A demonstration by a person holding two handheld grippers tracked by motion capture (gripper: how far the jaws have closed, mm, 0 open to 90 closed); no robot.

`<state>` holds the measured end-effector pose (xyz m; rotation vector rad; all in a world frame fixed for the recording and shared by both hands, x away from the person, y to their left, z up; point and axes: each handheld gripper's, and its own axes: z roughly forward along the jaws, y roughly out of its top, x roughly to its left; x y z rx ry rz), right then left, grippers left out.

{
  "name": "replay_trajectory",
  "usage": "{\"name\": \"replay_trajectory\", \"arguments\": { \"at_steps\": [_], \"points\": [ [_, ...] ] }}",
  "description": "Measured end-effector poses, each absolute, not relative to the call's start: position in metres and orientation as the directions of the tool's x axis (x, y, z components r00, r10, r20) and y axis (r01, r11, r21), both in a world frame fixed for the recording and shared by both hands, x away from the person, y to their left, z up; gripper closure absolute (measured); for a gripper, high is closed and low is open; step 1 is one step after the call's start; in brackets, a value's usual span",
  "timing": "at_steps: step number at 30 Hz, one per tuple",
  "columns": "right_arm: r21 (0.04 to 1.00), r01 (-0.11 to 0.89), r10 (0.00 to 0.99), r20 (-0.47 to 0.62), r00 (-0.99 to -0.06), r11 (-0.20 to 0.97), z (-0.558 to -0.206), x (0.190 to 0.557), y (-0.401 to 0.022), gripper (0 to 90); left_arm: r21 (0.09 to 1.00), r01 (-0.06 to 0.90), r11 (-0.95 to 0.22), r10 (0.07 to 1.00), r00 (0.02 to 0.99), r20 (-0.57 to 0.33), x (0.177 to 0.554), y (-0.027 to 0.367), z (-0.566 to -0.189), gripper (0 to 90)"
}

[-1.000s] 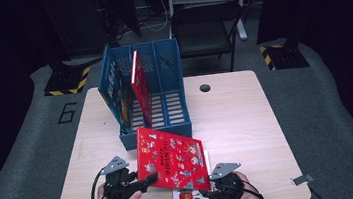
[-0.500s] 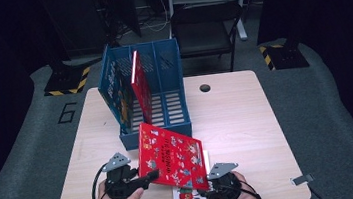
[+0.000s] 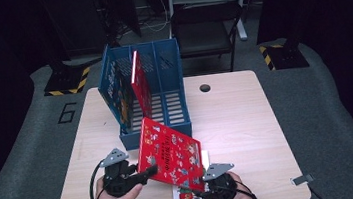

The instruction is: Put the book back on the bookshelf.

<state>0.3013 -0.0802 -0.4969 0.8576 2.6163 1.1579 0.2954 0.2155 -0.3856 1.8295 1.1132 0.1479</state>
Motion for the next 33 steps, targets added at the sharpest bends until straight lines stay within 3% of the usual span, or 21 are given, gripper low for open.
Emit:
{"name": "replay_trajectory", "arguments": {
  "at_steps": [8, 18, 33],
  "points": [
    [0.725, 0.443, 0.571, 0.084, -0.817, 0.528, -0.498, 0.301, -0.080, 45.3, 0.770, 0.621, -0.147, 0.731, 0.592, -0.339, 0.296, 0.211, -0.380, 58.1],
    [0.747, 0.433, 0.560, 0.099, -0.823, 0.505, -0.497, 0.301, -0.070, 46.0, 0.775, 0.611, -0.162, 0.751, 0.585, -0.304, 0.303, 0.214, -0.369, 63.1],
    [0.751, 0.436, 0.536, 0.131, -0.834, 0.495, -0.496, 0.305, -0.061, 46.5, 0.775, 0.618, -0.131, 0.744, 0.578, -0.335, 0.319, 0.220, -0.362, 68.6]
  ]
}}
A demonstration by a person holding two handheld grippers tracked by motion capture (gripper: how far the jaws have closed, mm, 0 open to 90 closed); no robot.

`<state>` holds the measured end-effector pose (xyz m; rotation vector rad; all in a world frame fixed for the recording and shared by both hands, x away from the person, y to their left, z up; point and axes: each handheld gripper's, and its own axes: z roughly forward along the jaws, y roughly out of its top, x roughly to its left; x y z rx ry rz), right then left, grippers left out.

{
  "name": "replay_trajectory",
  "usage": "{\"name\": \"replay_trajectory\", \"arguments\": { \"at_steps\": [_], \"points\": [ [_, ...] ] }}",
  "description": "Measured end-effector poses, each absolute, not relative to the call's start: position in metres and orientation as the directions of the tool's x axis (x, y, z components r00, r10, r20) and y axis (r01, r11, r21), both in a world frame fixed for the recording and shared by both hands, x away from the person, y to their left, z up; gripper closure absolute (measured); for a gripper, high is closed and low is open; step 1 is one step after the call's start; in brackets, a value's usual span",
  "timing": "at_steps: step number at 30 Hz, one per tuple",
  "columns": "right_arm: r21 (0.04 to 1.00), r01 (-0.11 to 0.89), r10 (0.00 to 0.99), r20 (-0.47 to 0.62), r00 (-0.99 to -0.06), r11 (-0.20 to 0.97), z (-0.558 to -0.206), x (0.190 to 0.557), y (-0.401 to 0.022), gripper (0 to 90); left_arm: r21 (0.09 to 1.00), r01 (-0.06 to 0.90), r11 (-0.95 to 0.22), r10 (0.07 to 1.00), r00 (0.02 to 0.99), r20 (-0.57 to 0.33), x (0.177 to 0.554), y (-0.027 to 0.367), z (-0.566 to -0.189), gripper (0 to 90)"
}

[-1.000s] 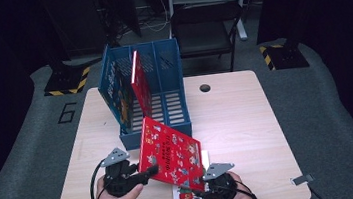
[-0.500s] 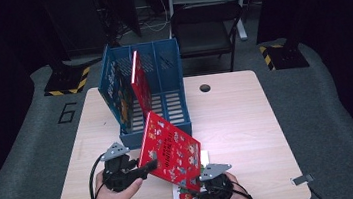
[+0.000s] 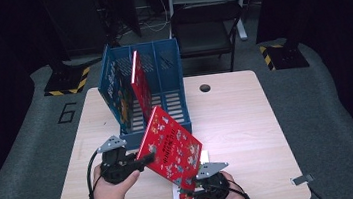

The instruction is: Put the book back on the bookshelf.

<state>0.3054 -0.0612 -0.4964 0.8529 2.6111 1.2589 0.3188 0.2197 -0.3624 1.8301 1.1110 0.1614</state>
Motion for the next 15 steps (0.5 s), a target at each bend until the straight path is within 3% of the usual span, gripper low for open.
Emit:
{"name": "replay_trajectory", "arguments": {
  "at_steps": [15],
  "points": [
    [0.753, 0.411, 0.491, 0.135, -0.861, 0.513, -0.496, 0.313, -0.035, 46.6, 0.791, 0.602, -0.110, 0.747, 0.575, -0.334, 0.334, 0.230, -0.351, 75.7]
  ]
}}
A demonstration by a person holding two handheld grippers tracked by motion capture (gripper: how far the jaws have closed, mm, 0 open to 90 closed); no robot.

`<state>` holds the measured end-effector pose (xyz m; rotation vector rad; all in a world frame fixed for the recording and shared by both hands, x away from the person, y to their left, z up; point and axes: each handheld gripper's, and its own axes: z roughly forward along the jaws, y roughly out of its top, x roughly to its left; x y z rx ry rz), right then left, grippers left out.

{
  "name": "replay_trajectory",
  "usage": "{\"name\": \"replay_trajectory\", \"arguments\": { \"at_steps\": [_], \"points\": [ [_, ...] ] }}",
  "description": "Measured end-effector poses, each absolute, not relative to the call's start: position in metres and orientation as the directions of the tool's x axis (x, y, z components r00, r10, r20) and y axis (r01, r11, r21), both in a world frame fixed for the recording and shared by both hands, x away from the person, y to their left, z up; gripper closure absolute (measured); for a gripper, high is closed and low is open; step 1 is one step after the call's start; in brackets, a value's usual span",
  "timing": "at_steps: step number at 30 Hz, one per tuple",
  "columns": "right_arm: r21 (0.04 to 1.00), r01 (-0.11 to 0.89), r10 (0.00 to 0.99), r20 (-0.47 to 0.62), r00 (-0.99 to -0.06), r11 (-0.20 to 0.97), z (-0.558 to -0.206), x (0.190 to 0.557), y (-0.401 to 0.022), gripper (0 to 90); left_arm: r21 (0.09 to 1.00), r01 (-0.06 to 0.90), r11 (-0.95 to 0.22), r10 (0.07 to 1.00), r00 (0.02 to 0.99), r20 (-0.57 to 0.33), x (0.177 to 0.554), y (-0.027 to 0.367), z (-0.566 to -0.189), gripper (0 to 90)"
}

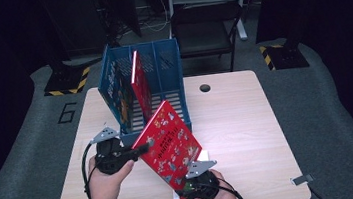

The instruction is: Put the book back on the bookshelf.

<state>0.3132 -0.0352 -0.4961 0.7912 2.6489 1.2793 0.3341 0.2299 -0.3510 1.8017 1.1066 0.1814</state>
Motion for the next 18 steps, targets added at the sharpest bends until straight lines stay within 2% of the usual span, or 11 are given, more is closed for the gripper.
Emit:
{"name": "replay_trajectory", "arguments": {
  "at_steps": [13, 18],
  "points": [
    [0.750, 0.363, 0.467, 0.081, -0.880, 0.553, -0.503, 0.313, -0.035, 45.8, 0.802, 0.586, -0.114, 0.728, 0.599, -0.333, 0.337, 0.235, -0.353, 76.4],
    [0.731, 0.375, 0.473, 0.082, -0.877, 0.569, -0.507, 0.313, -0.035, 44.2, 0.800, 0.590, -0.112, 0.724, 0.600, -0.341, 0.338, 0.240, -0.354, 76.4]
  ]
}}
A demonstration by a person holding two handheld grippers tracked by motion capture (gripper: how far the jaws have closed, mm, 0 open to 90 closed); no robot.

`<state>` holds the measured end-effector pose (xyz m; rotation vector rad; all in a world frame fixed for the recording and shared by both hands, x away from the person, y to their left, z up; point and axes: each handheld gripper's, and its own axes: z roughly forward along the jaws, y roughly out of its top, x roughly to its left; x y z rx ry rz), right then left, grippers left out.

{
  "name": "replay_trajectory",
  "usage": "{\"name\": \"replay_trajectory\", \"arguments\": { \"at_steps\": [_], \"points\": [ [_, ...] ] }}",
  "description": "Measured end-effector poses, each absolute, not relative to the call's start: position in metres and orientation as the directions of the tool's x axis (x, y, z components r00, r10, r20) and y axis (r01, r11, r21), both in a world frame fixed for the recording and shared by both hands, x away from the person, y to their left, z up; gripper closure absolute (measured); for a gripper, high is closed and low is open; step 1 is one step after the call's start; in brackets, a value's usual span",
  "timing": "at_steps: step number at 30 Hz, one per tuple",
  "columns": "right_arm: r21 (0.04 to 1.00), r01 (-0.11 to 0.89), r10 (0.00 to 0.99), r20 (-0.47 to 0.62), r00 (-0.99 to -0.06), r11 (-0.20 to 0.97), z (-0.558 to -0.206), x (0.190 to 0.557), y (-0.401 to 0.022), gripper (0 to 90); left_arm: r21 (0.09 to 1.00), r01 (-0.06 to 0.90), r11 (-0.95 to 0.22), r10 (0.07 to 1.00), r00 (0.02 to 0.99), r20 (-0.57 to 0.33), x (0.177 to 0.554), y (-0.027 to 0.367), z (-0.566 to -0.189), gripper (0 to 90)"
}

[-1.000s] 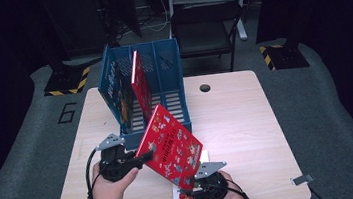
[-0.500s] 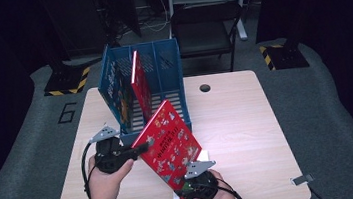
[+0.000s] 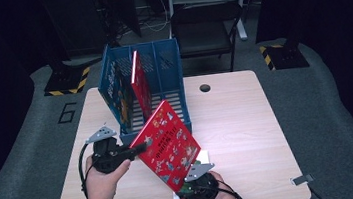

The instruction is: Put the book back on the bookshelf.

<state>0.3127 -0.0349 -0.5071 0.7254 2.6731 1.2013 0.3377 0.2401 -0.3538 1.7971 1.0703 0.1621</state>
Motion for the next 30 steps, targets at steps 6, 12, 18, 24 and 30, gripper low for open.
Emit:
{"name": "replay_trajectory", "arguments": {
  "at_steps": [6, 12, 18, 24, 30],
  "points": [
    [0.726, 0.390, 0.477, 0.096, -0.874, 0.567, -0.510, 0.314, -0.039, 44.2, 0.800, 0.592, -0.102, 0.716, 0.602, -0.354, 0.338, 0.242, -0.351, 77.2],
    [0.721, 0.399, 0.481, 0.102, -0.871, 0.567, -0.509, 0.314, -0.043, 44.2, 0.812, 0.570, -0.125, 0.703, 0.628, -0.333, 0.333, 0.243, -0.344, 79.1],
    [0.720, 0.398, 0.484, 0.098, -0.870, 0.569, -0.509, 0.313, -0.044, 44.3, 0.837, 0.510, -0.197, 0.691, 0.678, -0.250, 0.327, 0.238, -0.338, 79.3],
    [0.721, 0.392, 0.483, 0.092, -0.871, 0.571, -0.509, 0.313, -0.045, 44.3, 0.848, 0.471, -0.242, 0.679, 0.706, -0.199, 0.322, 0.231, -0.335, 79.1],
    [0.719, 0.399, 0.486, 0.098, -0.868, 0.568, -0.509, 0.313, -0.045, 44.2, 0.850, 0.456, -0.264, 0.675, 0.717, -0.175, 0.317, 0.226, -0.333, 78.7]
  ]
}}
